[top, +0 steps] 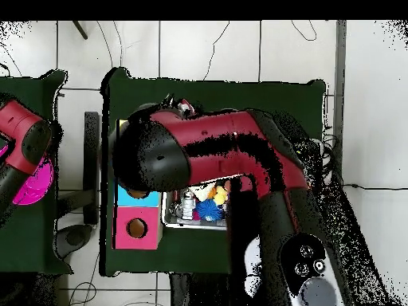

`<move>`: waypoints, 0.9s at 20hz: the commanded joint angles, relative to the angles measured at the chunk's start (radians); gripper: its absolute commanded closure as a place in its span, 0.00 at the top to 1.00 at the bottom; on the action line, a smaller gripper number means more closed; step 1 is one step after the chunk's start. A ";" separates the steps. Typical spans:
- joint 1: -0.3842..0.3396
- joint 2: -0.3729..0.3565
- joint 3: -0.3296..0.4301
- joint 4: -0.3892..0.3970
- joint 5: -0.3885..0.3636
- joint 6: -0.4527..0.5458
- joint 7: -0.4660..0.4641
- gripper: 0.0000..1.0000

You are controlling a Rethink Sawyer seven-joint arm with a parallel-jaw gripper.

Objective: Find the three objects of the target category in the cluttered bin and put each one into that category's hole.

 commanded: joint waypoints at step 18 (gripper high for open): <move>0.130 0.181 -0.219 -0.128 0.045 -0.091 0.303 0.00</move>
